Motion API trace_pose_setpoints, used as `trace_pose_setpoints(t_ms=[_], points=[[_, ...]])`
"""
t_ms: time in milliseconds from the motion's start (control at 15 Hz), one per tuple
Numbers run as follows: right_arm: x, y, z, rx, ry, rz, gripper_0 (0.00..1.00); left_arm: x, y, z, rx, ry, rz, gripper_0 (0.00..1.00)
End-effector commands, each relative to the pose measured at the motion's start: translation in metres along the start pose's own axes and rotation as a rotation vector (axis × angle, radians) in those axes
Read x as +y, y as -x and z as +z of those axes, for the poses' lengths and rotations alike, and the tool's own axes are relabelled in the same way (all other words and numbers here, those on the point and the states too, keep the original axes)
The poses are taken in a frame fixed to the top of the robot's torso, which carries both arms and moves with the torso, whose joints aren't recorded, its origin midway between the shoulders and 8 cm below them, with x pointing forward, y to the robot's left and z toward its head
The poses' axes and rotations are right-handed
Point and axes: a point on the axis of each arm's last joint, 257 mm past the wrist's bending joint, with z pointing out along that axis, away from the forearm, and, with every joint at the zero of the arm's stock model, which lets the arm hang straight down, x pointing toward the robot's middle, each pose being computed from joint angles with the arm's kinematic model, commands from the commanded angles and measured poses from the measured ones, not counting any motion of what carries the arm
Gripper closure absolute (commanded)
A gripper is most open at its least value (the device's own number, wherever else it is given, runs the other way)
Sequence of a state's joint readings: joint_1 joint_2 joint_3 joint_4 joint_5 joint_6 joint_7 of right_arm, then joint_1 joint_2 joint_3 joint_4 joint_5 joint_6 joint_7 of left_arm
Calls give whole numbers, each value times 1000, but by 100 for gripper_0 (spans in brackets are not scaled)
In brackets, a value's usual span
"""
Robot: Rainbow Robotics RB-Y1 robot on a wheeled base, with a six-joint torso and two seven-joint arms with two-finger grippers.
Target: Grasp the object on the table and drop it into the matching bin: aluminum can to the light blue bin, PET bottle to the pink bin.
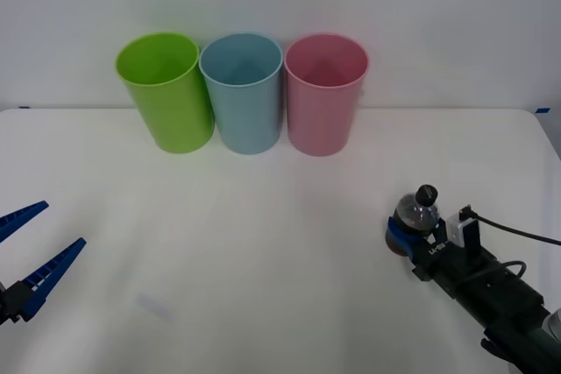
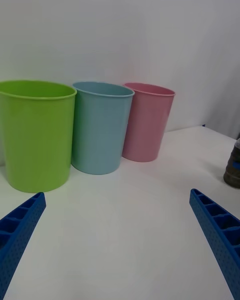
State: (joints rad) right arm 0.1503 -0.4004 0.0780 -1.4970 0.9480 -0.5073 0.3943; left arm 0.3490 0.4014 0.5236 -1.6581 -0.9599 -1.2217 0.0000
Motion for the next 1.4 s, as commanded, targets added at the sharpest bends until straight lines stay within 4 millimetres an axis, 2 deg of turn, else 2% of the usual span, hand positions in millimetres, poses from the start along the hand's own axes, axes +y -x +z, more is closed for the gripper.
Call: trace_pose_setpoints(t_ms=[67,267,400,1200,1400], points=[[-1,1,0,-2,-1,-2,100,0,0,0,0,0,0,0],[1,2,0,-6,3,0,100,0,0,0,0,0,0,0],[1,11,0,-26,16,0,100,0,0,0,0,0,0,0],[5,89,-9,-139,128,-35,100,0,0,0,0,0,0,0],[12,116,-14,-159,188,9,100,0,0,0,0,0,0,0]])
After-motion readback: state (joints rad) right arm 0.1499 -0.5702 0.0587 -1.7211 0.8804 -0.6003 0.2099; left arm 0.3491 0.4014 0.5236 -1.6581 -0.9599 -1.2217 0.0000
